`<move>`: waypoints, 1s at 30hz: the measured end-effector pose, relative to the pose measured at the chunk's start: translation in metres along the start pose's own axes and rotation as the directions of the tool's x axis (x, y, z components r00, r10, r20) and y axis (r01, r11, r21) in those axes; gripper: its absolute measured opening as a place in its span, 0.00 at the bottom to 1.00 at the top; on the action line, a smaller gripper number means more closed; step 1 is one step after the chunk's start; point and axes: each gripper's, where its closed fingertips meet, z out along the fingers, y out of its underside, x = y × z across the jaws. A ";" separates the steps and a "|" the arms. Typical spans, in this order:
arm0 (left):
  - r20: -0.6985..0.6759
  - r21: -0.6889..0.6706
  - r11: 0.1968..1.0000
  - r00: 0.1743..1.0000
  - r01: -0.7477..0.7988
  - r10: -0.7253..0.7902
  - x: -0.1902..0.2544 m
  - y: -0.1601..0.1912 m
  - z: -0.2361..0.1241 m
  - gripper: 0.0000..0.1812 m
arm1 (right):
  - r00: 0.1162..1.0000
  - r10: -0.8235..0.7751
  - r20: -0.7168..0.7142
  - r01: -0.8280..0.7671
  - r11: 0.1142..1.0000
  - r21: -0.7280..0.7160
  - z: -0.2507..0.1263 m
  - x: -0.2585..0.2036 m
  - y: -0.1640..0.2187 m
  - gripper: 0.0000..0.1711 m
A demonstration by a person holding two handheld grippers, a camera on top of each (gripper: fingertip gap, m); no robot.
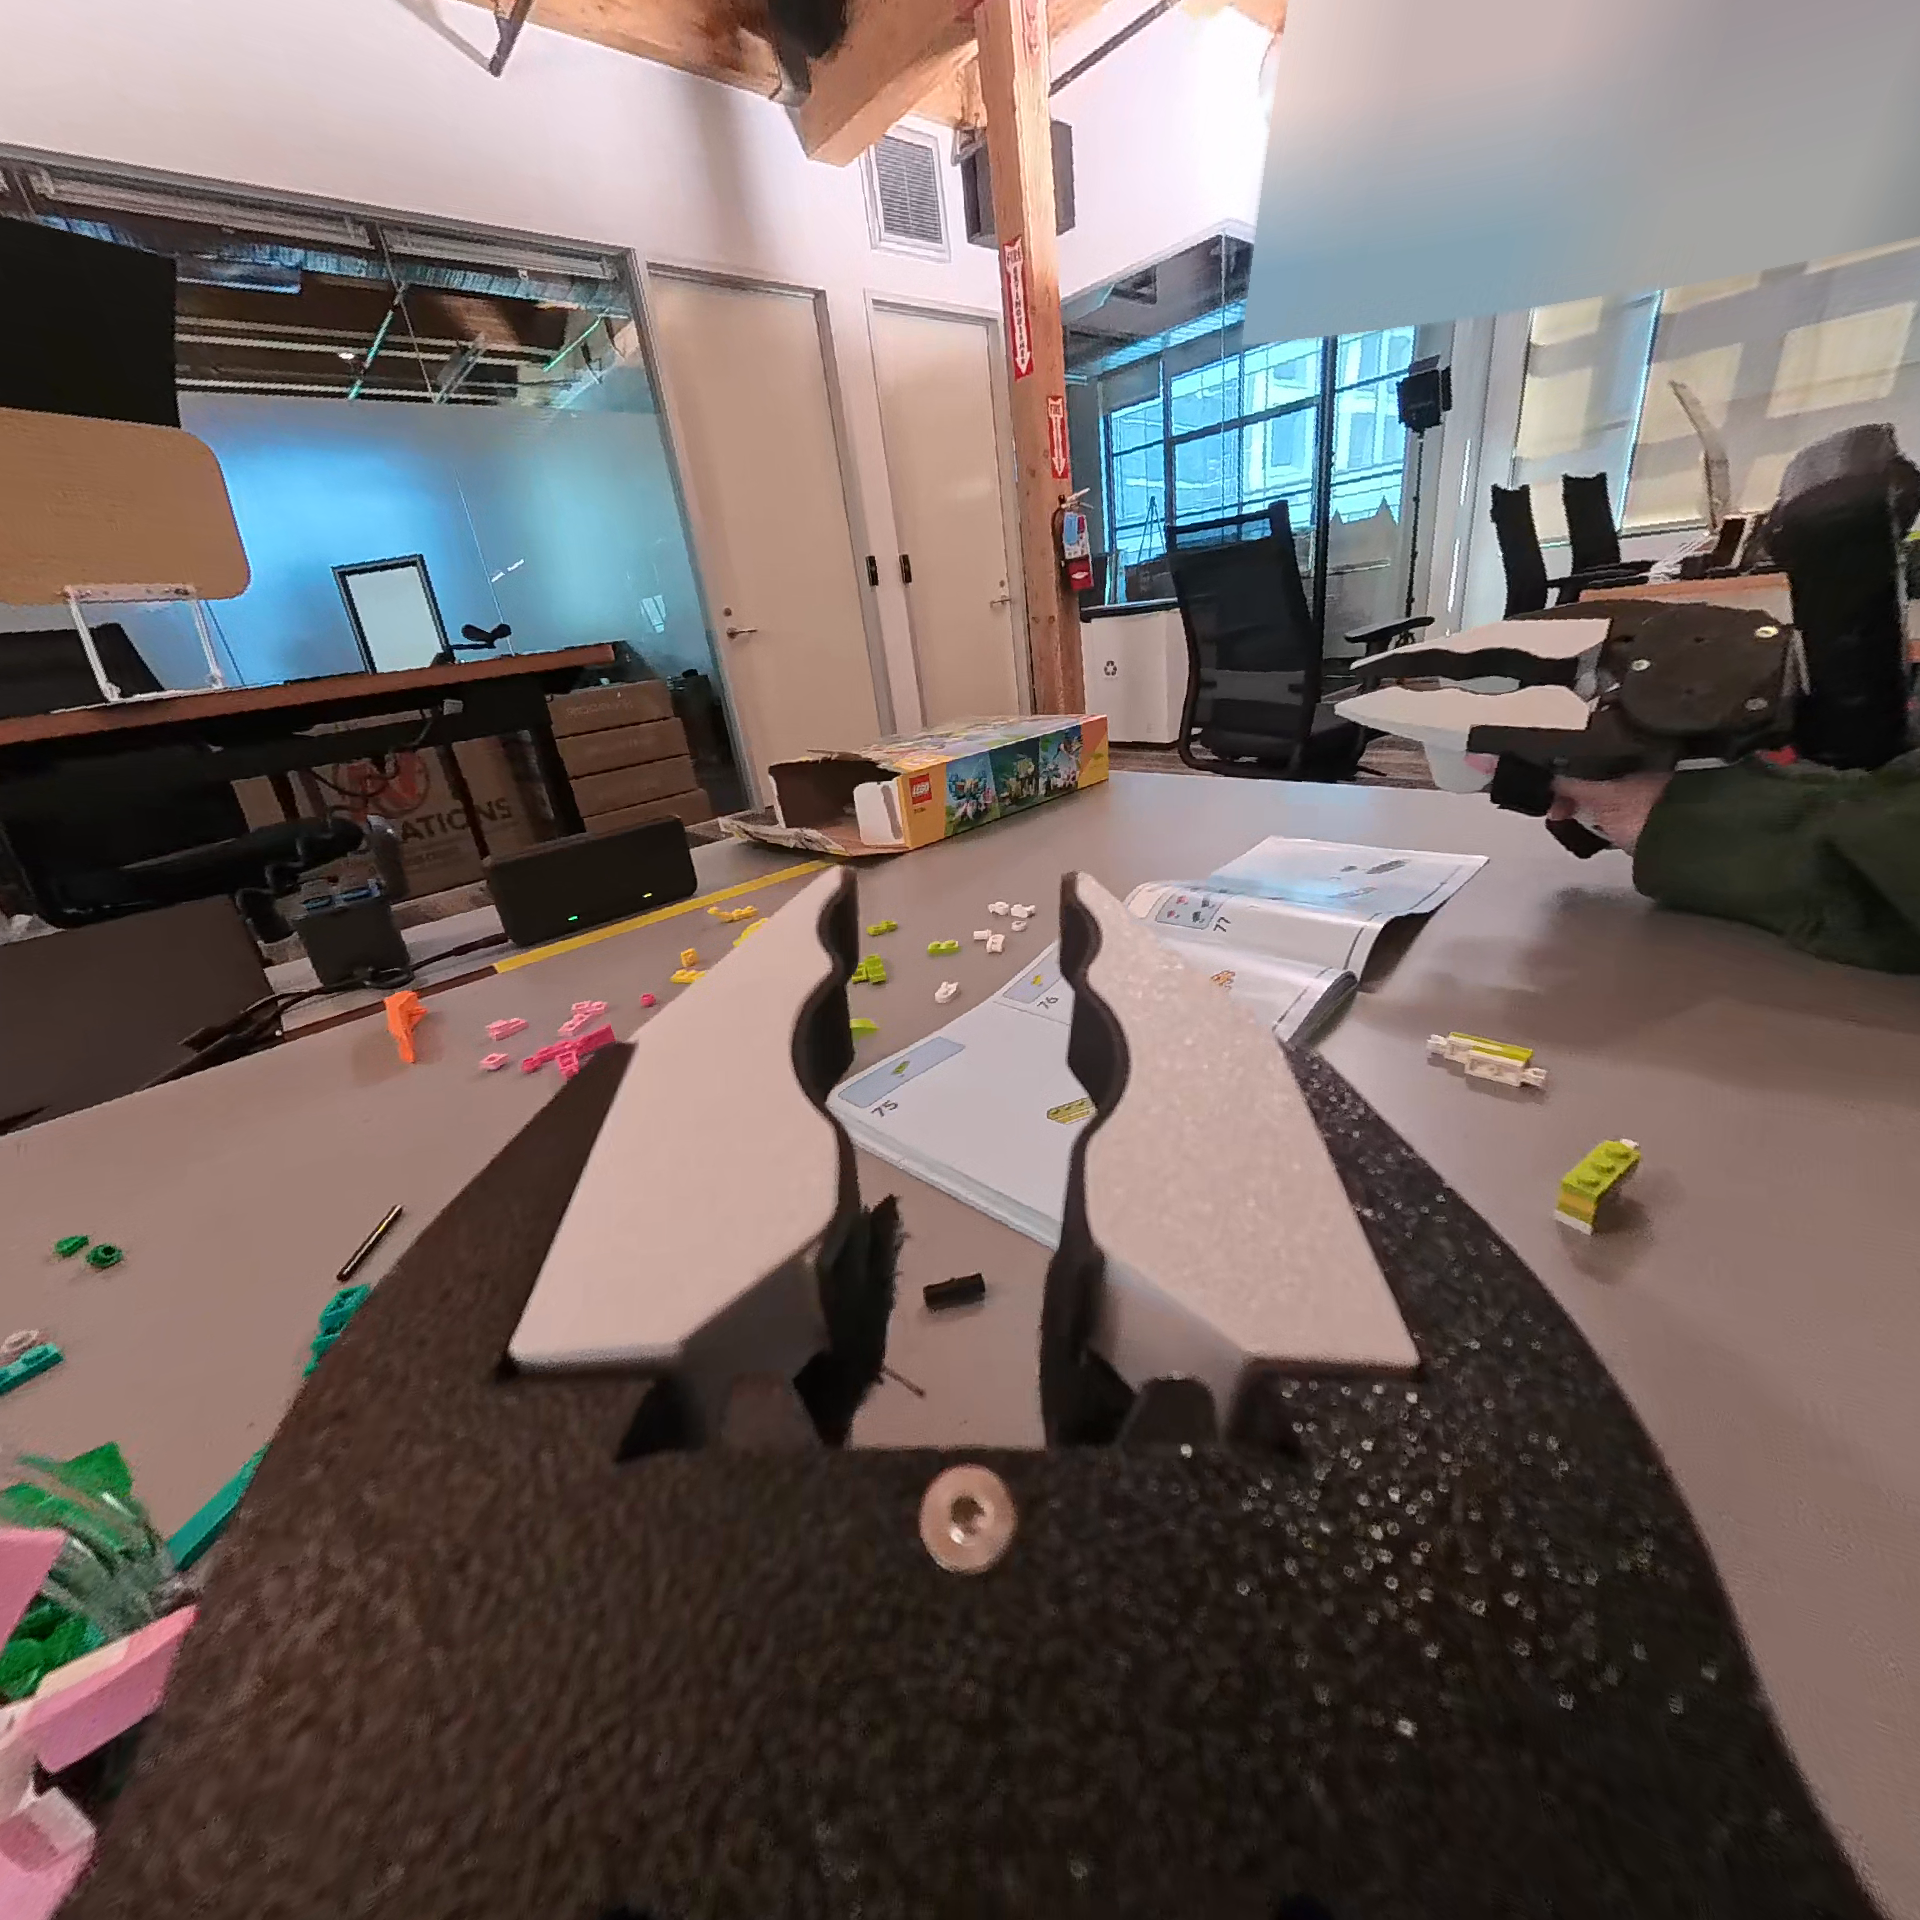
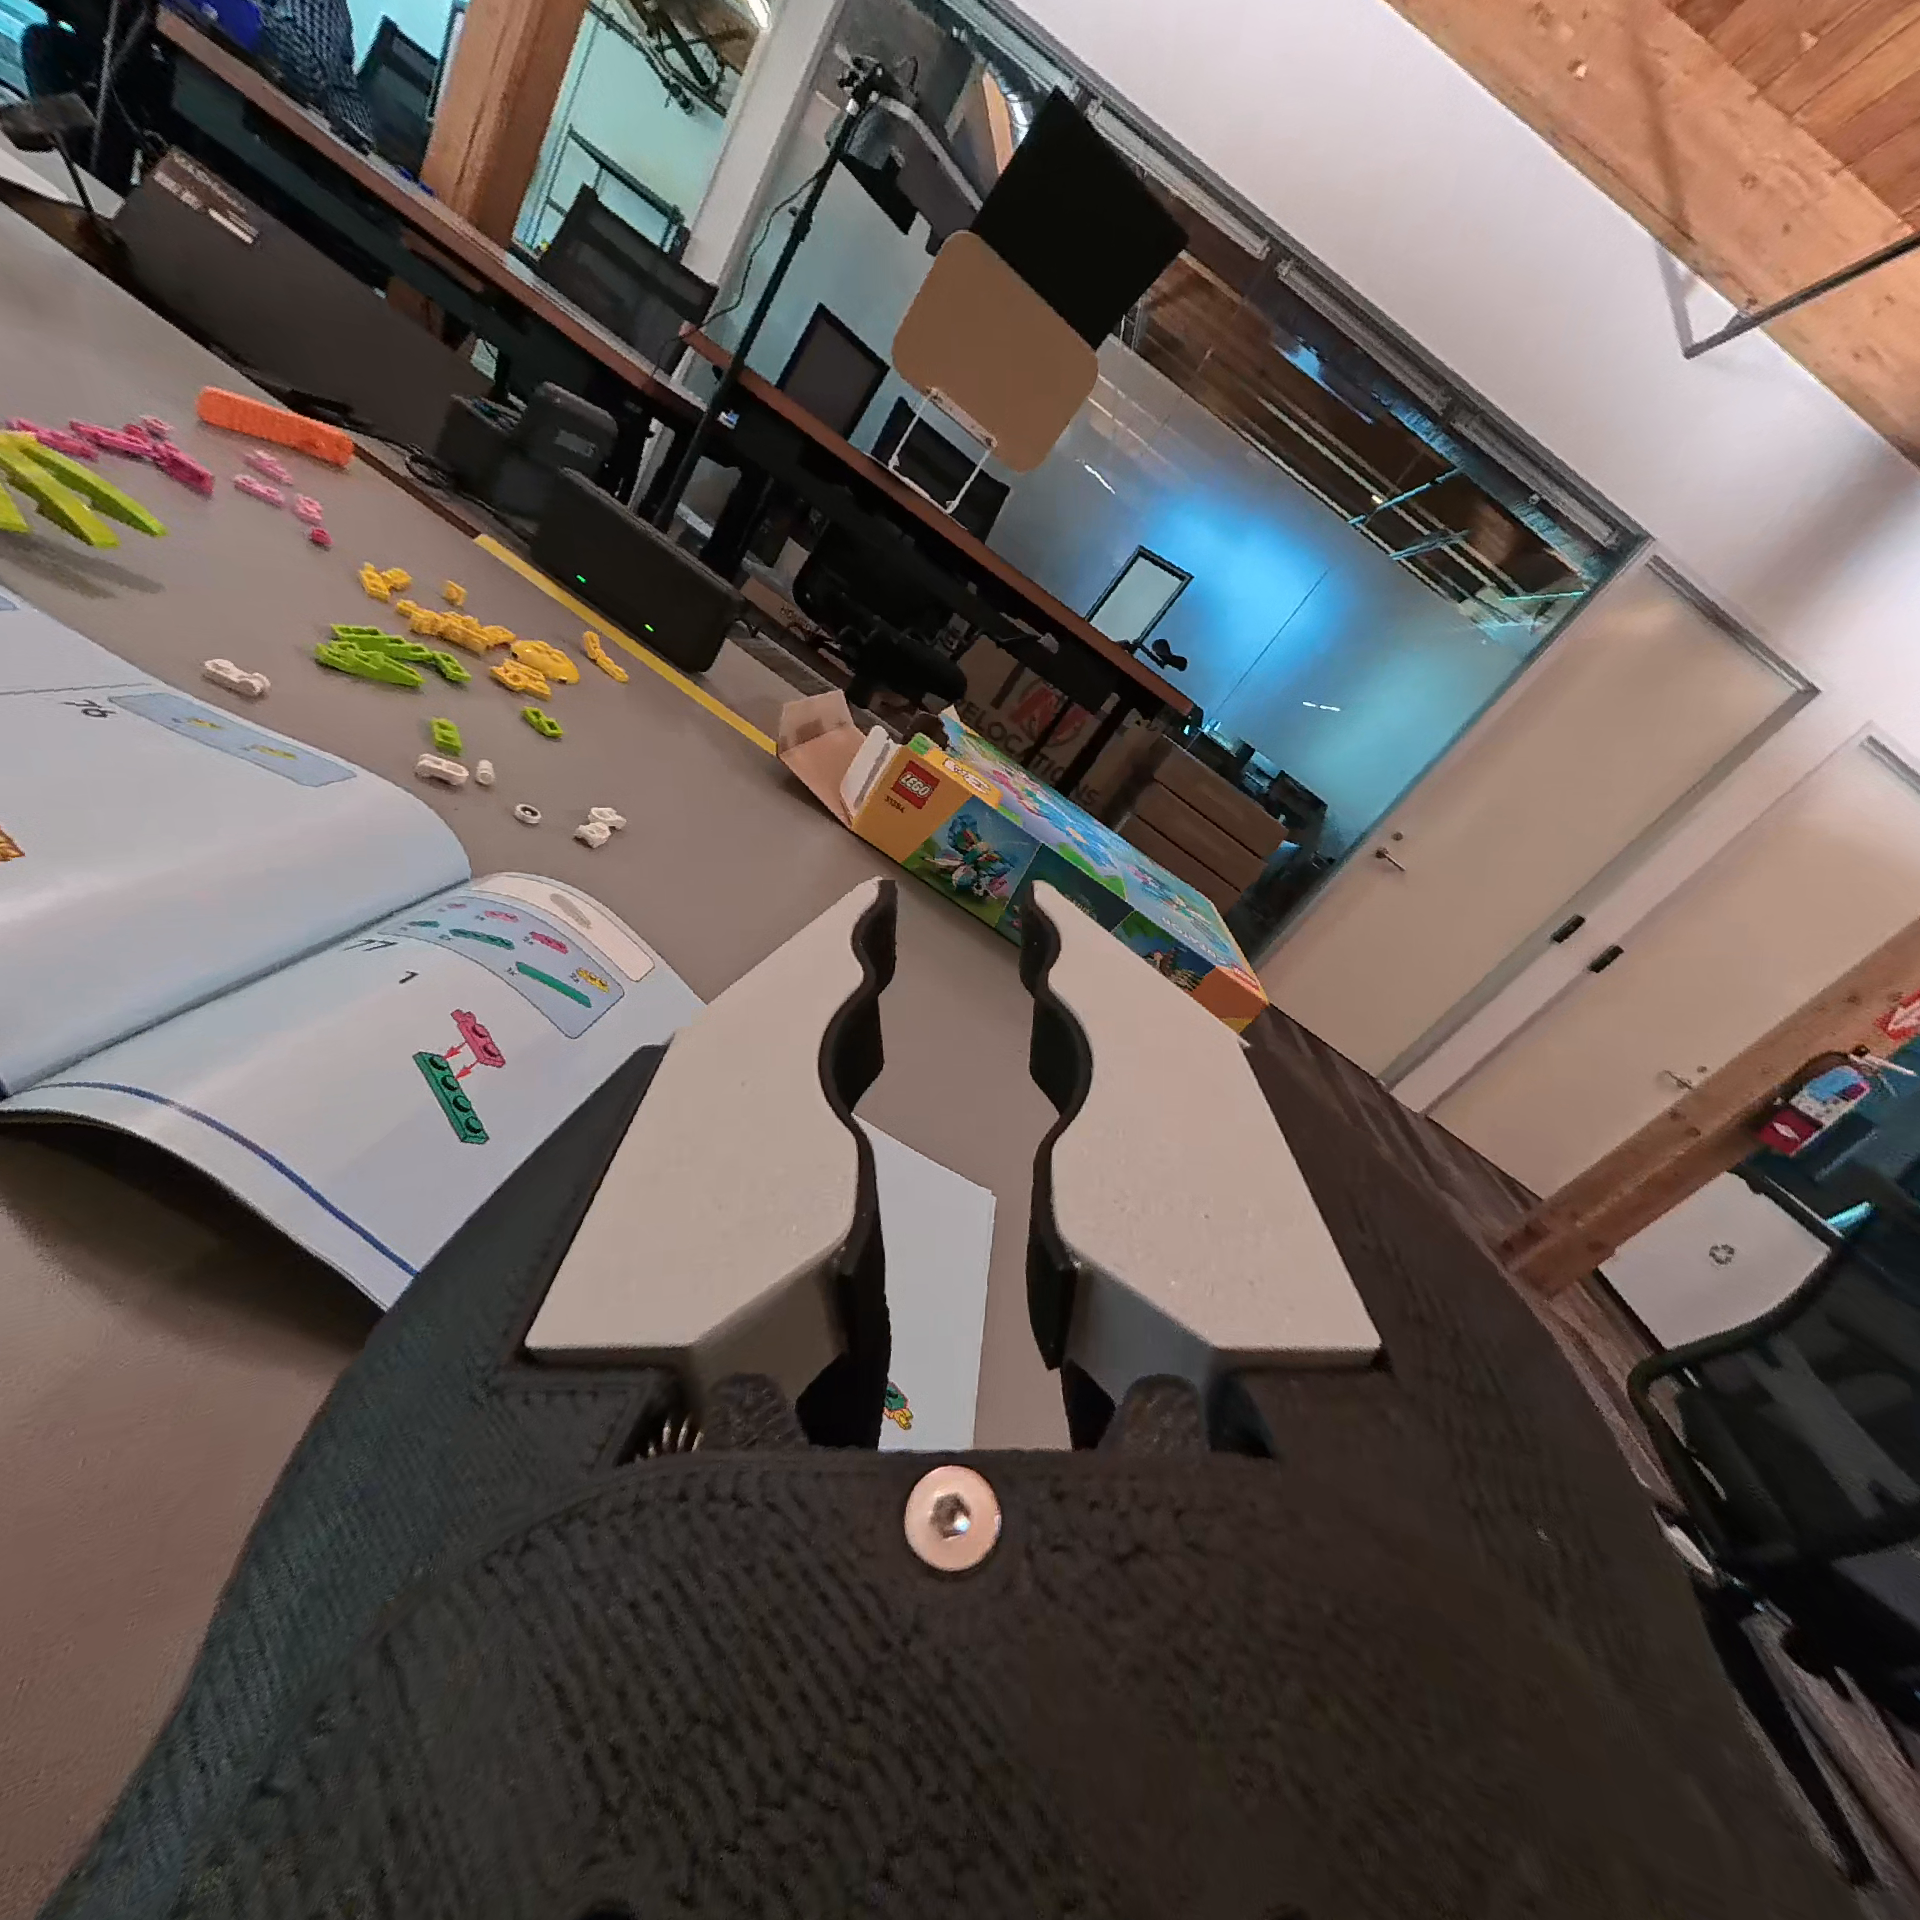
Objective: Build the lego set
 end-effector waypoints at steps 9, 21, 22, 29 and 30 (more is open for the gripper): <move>-0.023 0.002 1.000 1.000 -0.005 0.005 0.004 0.000 0.000 0.17 | 1.000 0.000 0.010 0.000 1.000 -0.016 0.001 -0.002 0.003 0.12; -0.039 0.008 1.000 0.999 0.003 -0.003 0.006 -0.001 0.001 0.14 | 1.000 -0.017 0.019 0.017 0.999 -0.031 0.002 -0.005 0.004 0.11; -0.037 0.011 1.000 0.999 0.003 -0.002 0.006 -0.001 0.001 0.14 | 1.000 -0.017 0.020 0.017 0.999 -0.031 0.002 -0.005 0.004 0.11; -0.037 0.018 1.000 0.999 -0.004 0.004 0.006 -0.002 0.001 0.12 | 1.000 -0.018 0.024 0.018 0.999 -0.034 0.003 -0.006 0.005 0.11; -0.038 0.019 1.000 0.999 -0.004 0.005 0.007 -0.002 0.001 0.12 | 1.000 -0.018 0.025 0.018 0.999 -0.034 0.003 -0.006 0.005 0.10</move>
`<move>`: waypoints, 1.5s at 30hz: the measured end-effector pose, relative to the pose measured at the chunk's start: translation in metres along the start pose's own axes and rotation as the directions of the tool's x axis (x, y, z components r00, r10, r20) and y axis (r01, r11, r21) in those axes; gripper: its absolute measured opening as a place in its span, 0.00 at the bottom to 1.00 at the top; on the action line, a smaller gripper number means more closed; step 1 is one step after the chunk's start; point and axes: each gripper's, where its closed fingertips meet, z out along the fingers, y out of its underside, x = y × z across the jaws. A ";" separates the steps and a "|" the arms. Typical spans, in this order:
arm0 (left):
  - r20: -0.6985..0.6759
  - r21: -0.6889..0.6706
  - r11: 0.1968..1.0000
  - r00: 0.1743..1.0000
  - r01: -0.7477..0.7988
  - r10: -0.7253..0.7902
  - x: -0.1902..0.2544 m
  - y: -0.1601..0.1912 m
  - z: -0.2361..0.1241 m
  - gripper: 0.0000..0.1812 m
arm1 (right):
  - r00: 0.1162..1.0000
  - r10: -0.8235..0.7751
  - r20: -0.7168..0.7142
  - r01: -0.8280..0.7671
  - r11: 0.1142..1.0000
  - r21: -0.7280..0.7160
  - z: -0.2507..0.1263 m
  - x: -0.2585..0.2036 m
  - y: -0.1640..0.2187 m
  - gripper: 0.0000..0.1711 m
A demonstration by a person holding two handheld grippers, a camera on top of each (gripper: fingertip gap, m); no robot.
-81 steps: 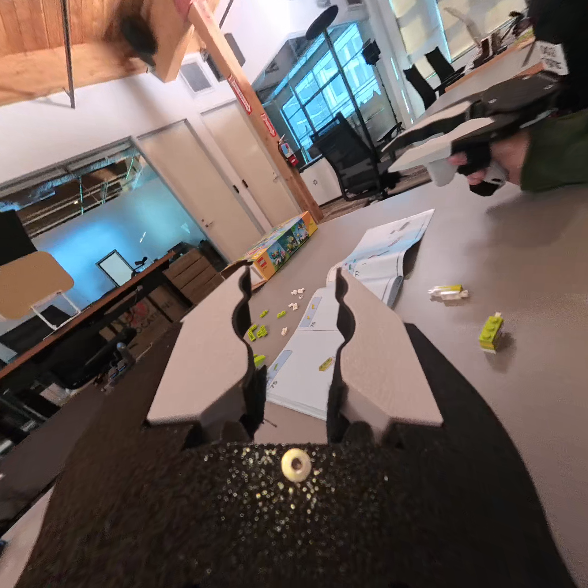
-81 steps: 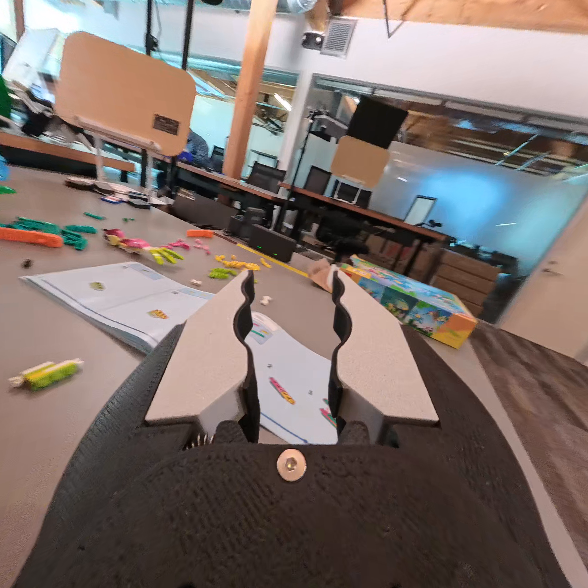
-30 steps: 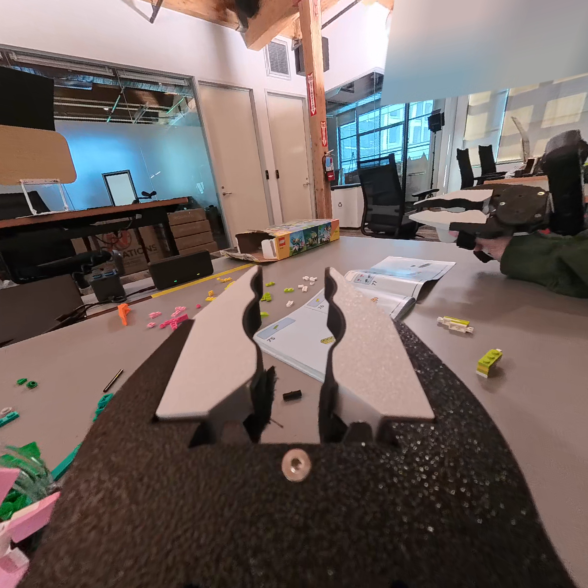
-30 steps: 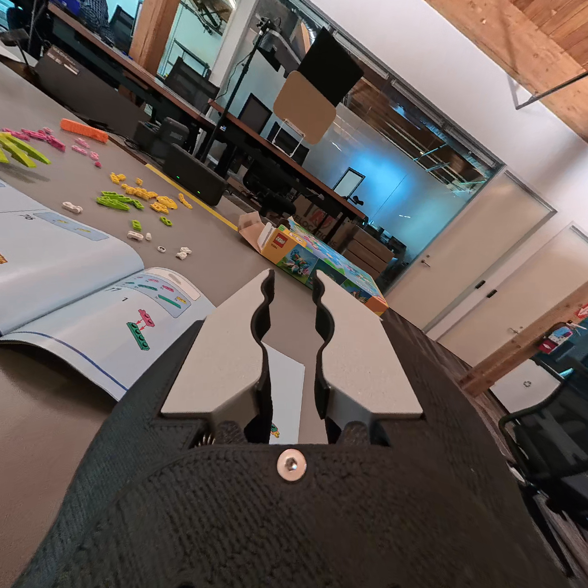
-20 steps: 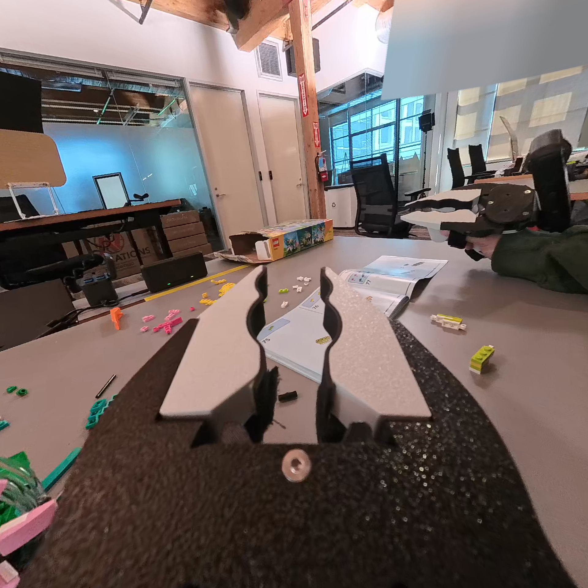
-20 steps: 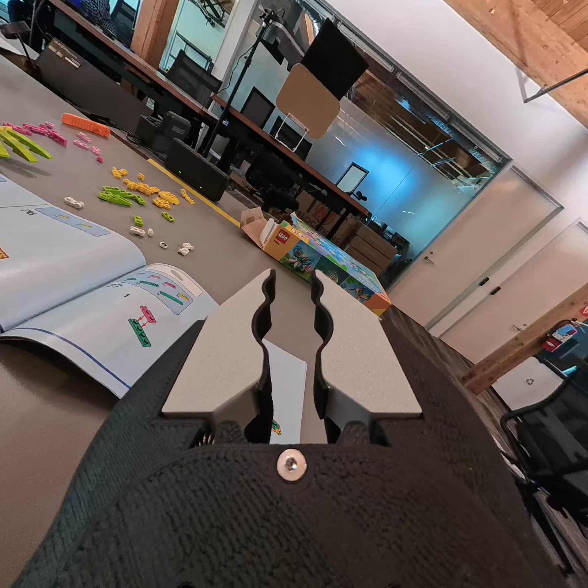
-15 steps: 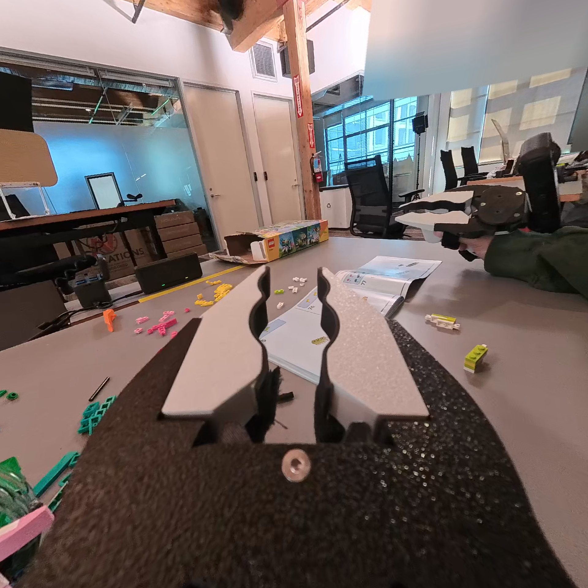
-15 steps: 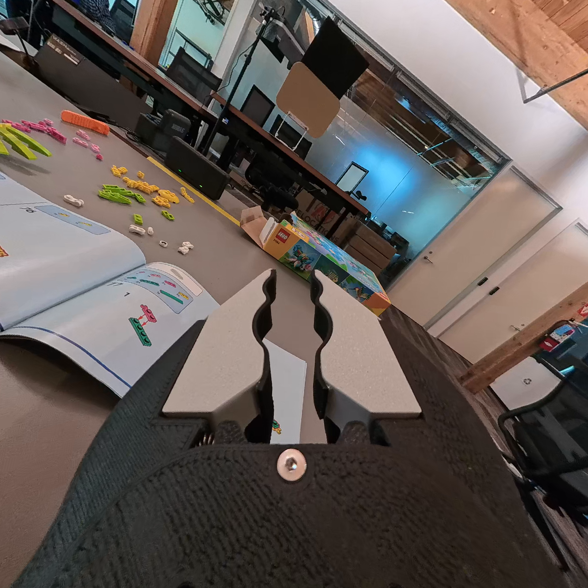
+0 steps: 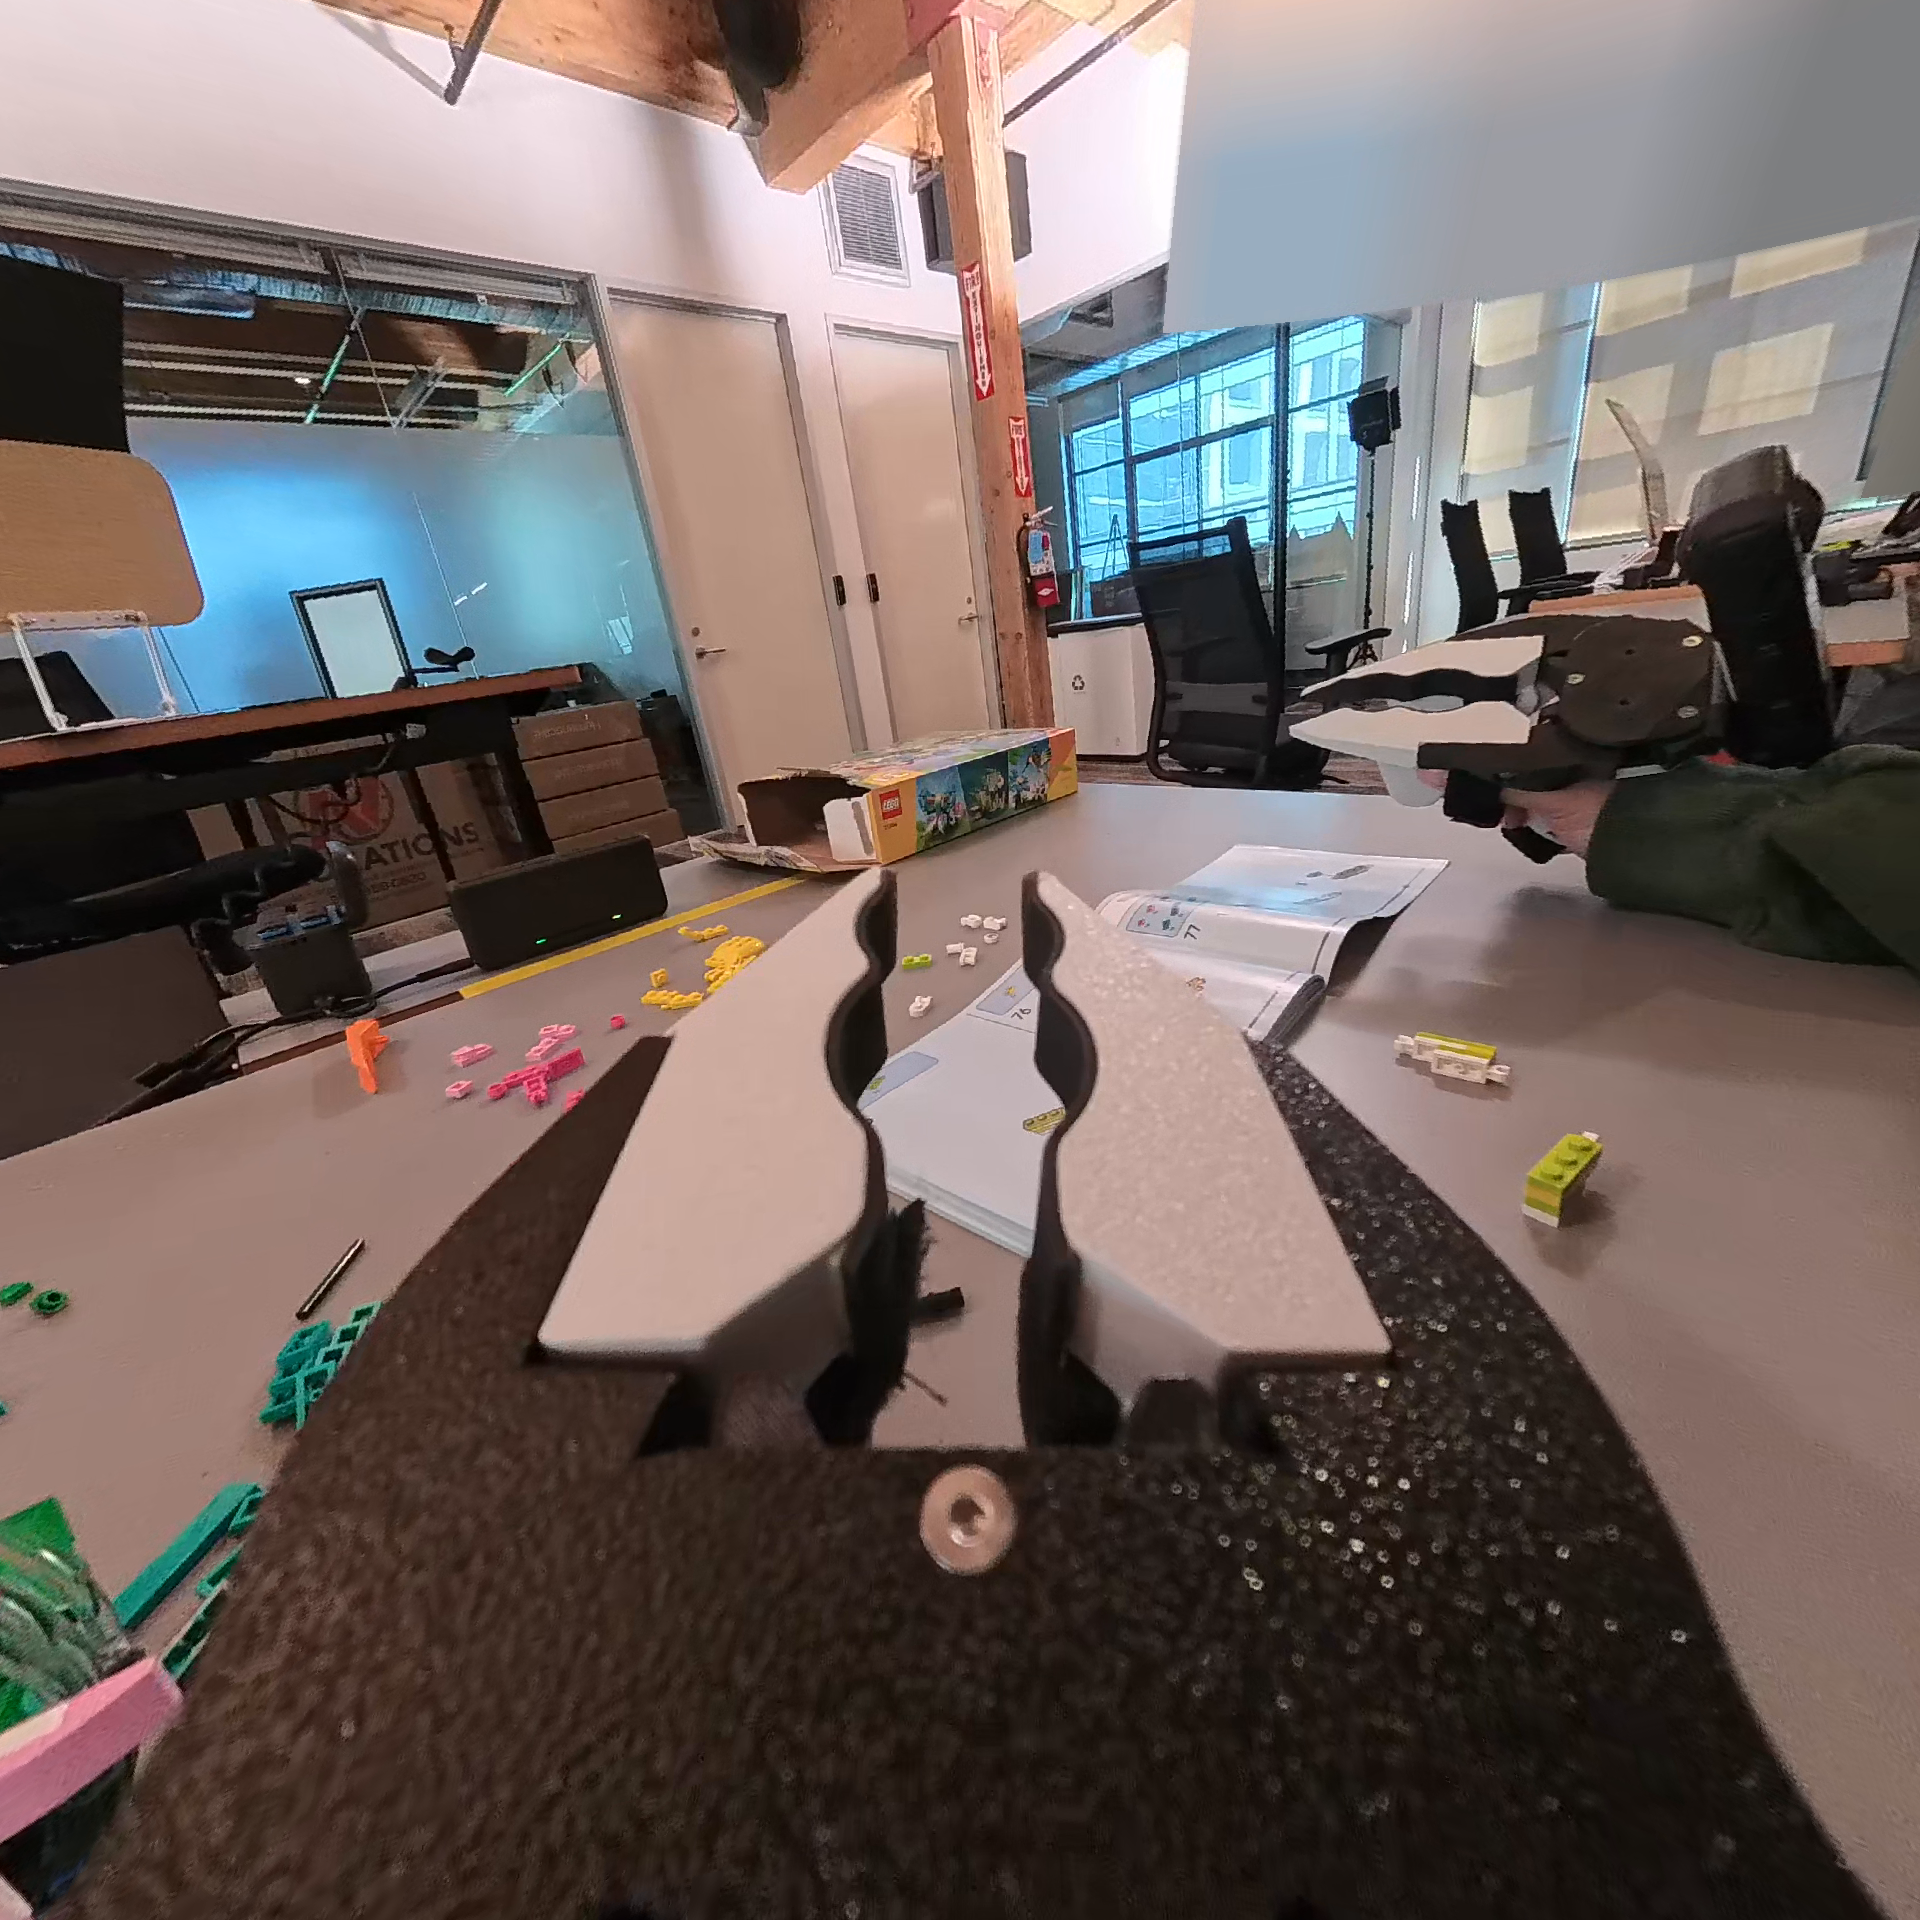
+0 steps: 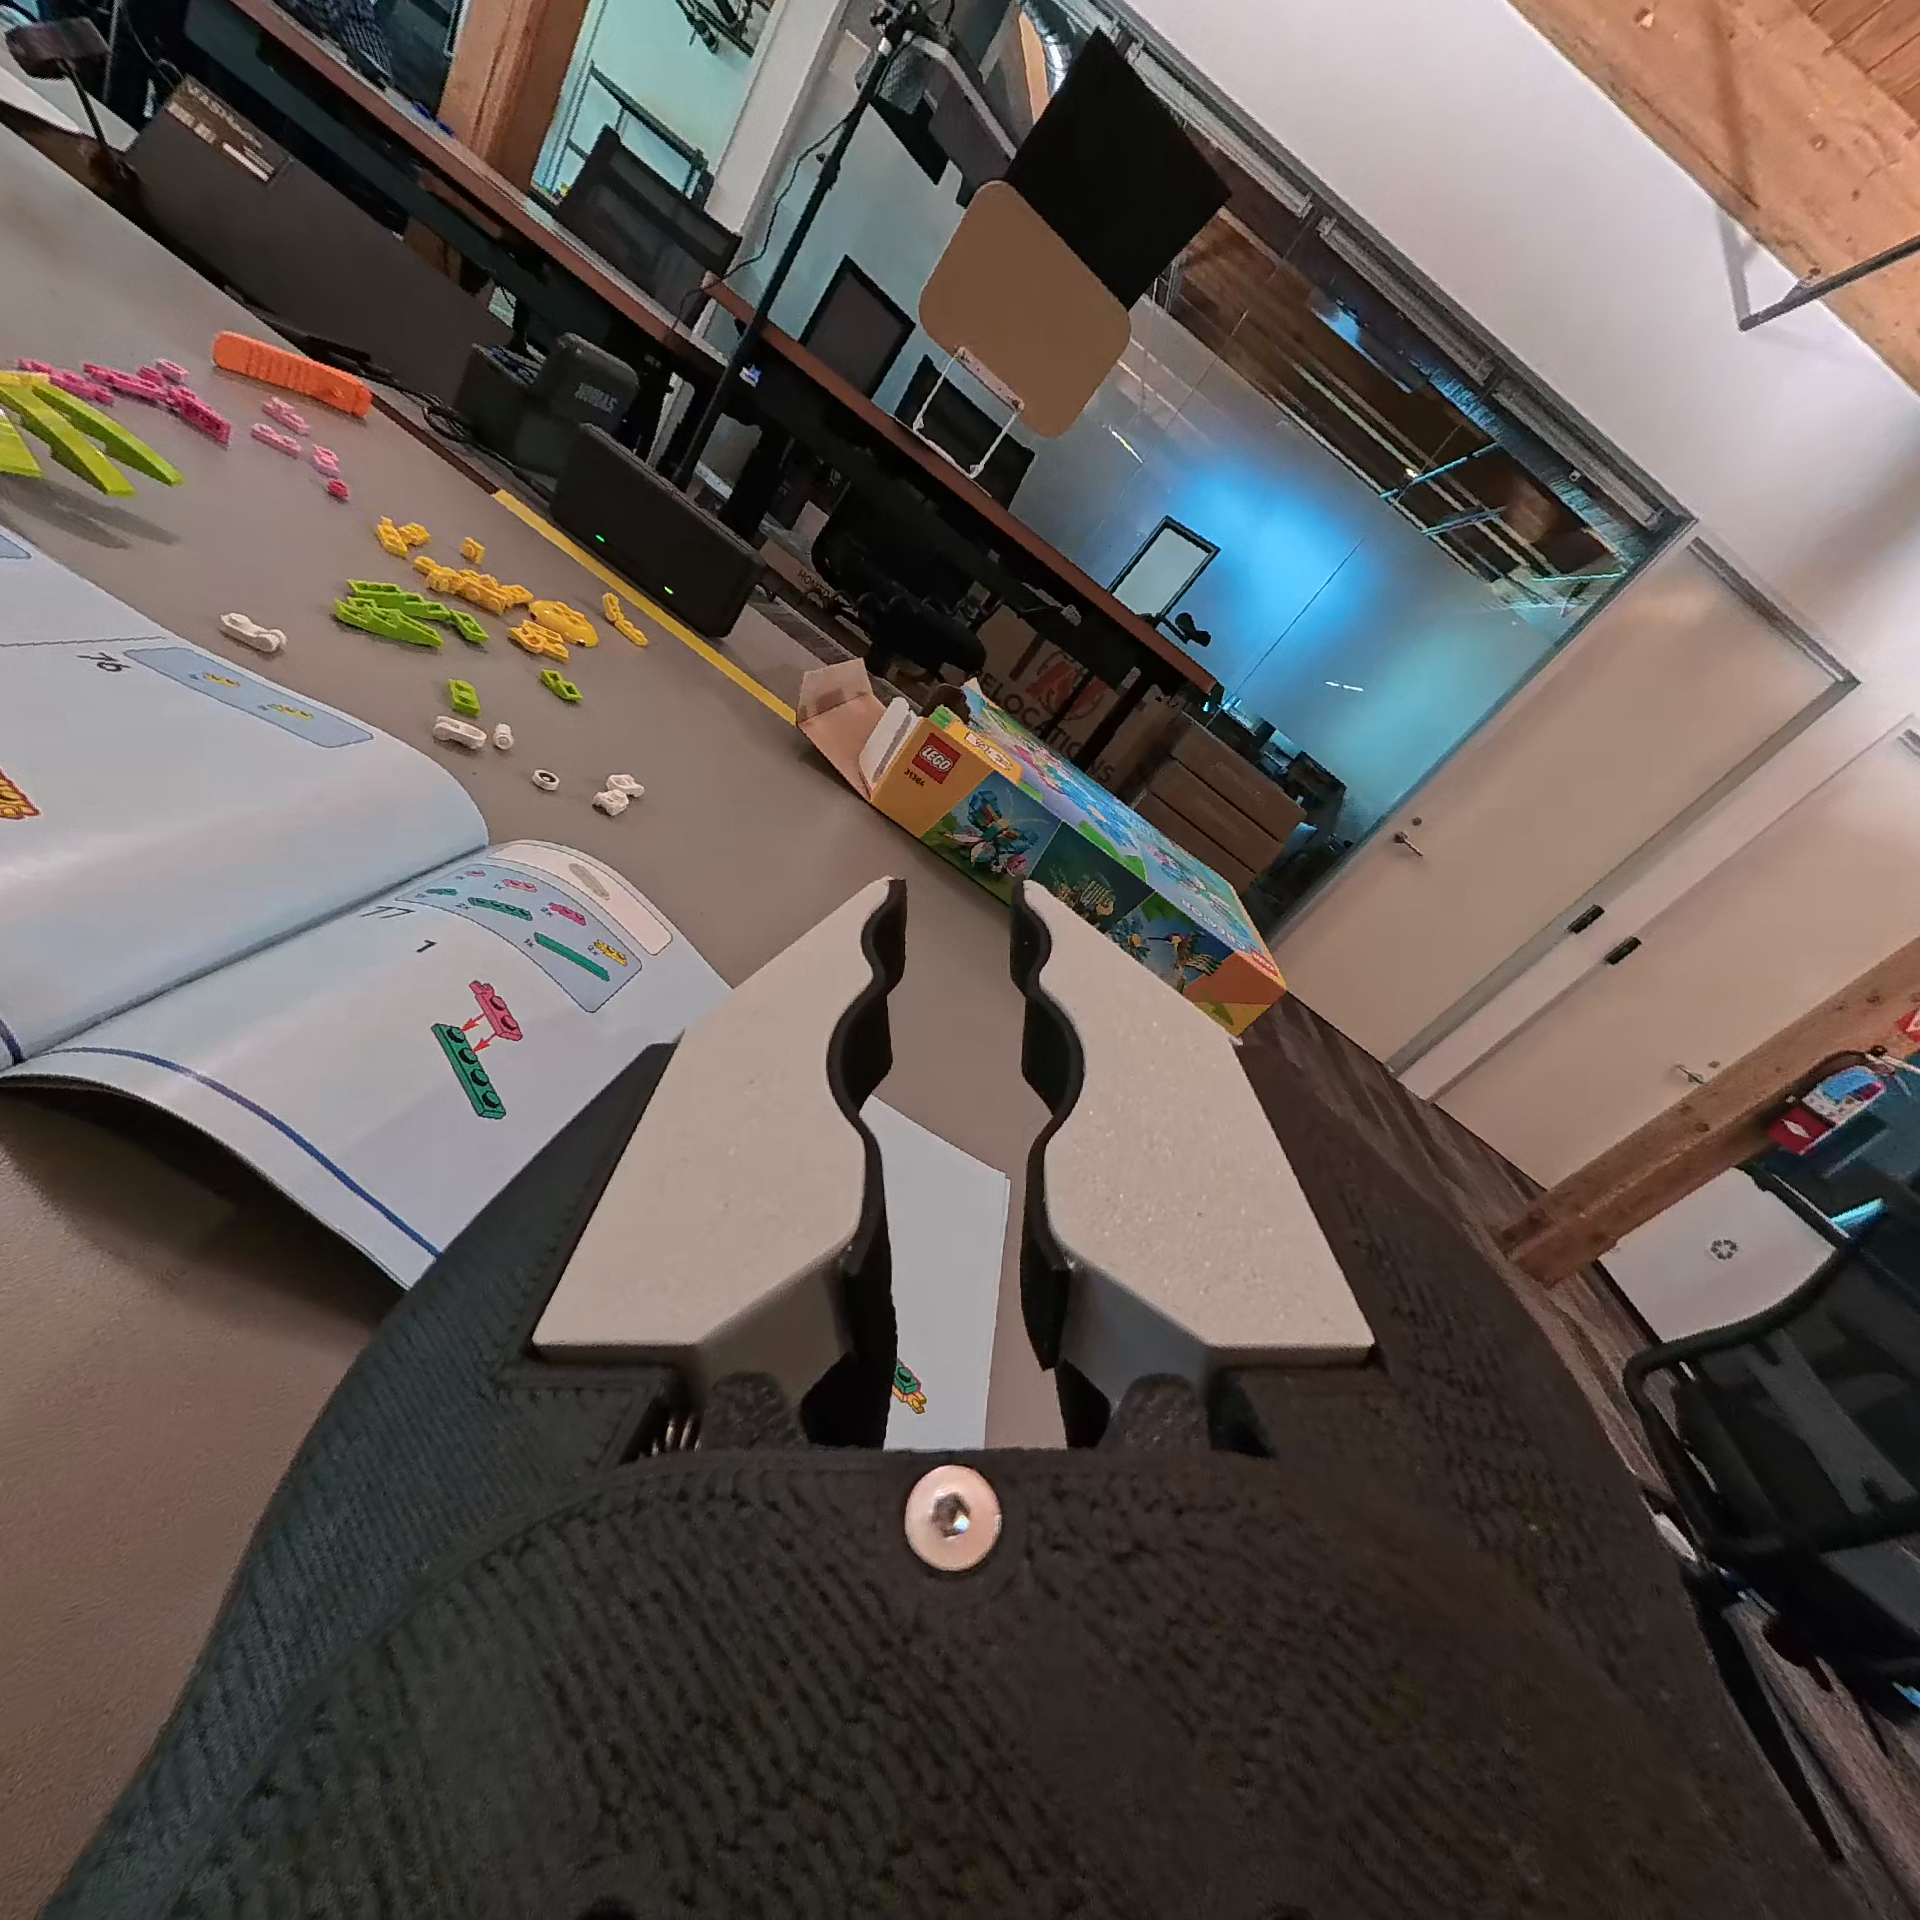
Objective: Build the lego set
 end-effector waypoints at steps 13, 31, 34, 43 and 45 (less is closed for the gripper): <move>0.013 -0.001 1.000 1.000 0.002 -0.002 -0.002 0.000 0.000 0.11 | 1.000 -0.008 0.005 0.008 1.000 -0.004 0.000 -0.002 0.001 0.10; 0.019 -0.006 1.000 1.000 0.002 -0.002 -0.002 0.000 0.000 0.08 | 0.996 -0.025 -0.086 0.026 1.000 0.008 -0.005 0.013 -0.002 0.05; 0.019 -0.006 1.000 1.000 0.002 -0.002 -0.002 0.000 0.000 0.07 | 0.997 -0.025 -0.078 0.026 1.000 0.007 -0.005 0.012 -0.002 0.05; 0.018 -0.007 1.000 1.000 0.001 -0.001 -0.002 0.000 0.000 0.06 | 0.998 -0.023 -0.062 0.023 1.000 0.000 -0.004 0.009 0.000 0.05; 0.018 -0.007 1.000 1.000 0.001 -0.001 -0.002 0.000 0.000 0.06 | 0.998 -0.024 -0.059 0.024 1.000 -0.002 -0.003 0.009 0.000 0.05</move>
